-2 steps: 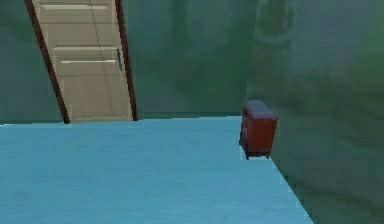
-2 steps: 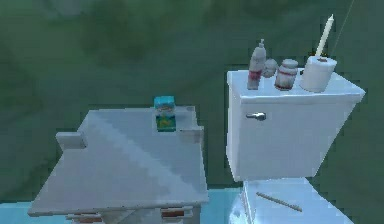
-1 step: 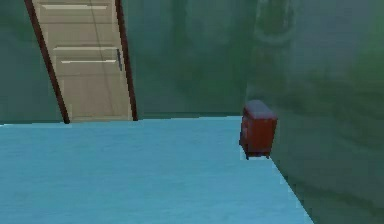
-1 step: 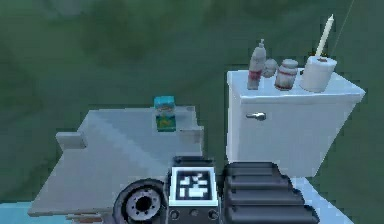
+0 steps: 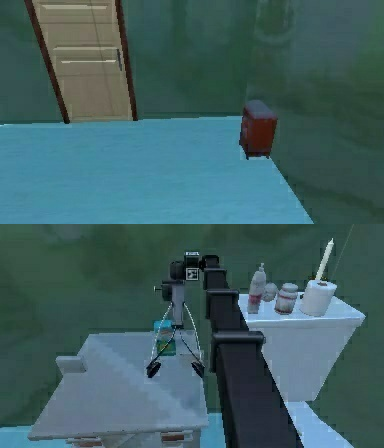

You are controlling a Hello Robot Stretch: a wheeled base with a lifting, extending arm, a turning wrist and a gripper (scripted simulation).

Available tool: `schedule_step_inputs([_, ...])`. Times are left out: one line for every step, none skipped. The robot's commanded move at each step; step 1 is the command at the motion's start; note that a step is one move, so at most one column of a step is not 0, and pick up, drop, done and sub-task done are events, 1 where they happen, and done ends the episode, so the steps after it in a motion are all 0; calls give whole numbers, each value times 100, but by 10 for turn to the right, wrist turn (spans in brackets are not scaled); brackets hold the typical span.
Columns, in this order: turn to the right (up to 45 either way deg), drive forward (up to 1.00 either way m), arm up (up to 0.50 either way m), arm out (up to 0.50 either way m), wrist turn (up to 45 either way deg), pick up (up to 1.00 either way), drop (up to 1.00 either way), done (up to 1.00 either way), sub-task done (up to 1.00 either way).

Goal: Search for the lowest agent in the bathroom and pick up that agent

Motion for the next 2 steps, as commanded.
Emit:
schedule_step_inputs([0,0,0,0,450,0,0,0,0])
schedule_step_inputs([0,0,0,0,450,0,0,0,0])
